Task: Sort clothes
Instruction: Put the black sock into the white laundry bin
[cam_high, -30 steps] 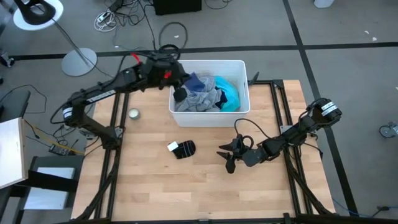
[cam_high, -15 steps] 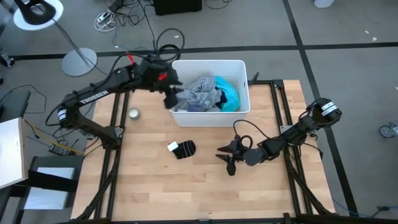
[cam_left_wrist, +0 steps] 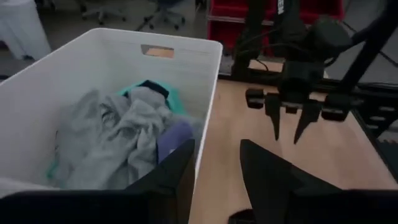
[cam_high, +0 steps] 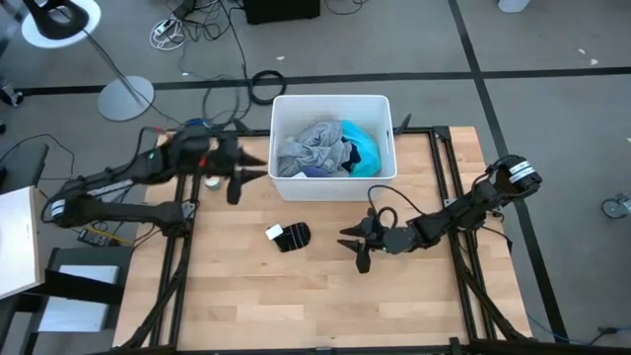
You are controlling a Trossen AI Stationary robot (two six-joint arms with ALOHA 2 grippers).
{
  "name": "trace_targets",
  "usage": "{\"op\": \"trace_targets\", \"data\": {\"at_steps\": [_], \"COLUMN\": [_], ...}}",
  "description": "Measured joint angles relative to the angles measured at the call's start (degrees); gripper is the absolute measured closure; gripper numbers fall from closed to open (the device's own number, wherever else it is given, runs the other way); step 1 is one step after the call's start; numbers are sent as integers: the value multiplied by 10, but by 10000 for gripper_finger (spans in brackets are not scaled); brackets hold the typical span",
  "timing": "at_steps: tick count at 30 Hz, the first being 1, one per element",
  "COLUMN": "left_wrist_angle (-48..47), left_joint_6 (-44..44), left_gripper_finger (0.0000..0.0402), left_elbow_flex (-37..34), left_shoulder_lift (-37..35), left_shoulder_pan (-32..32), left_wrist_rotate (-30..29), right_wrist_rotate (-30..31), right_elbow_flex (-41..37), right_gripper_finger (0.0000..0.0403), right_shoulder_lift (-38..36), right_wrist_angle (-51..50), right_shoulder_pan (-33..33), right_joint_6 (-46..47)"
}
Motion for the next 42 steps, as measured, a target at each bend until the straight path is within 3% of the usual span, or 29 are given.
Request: {"op": "trace_targets", "data": {"at_steps": [6,9,14,25,28,33,39,42], "left_wrist_angle": [46,47,47,142,172,252,326,326], "left_joint_6": [-47,-75,-103,-153,-162,-181,-212,-219], "left_gripper_finger": [270,270,270,270,270,270,270,270], "left_elbow_flex": [-135,-185,-259,-394,-421,-478,-528,-536], "left_shoulder_lift": [-142,-196,-266,-330,-330,-331,-331,-331], "left_shoulder_pan": [-64,-92,-124,-136,-136,-136,-154,-176], "left_wrist_rotate": [-74,-121,-146,-156,-155,-151,-150,-179], "right_wrist_rotate": [-52,-73,-105,-130,-158,-167,-180,-176], "right_elbow_flex": [74,130,229,380,399,400,393,394], "right_gripper_finger": [261,261,261,262,283,384,395,396], "right_shoulder_lift": [54,114,232,440,468,465,383,325], "right_wrist_angle": [4,1,1,10,21,2,-126,-194], "right_shoulder_pan": [-33,-53,-84,-126,-131,-132,-128,-129], "right_joint_6": [-106,-157,-192,-200,-164,-132,-185,-207]}}
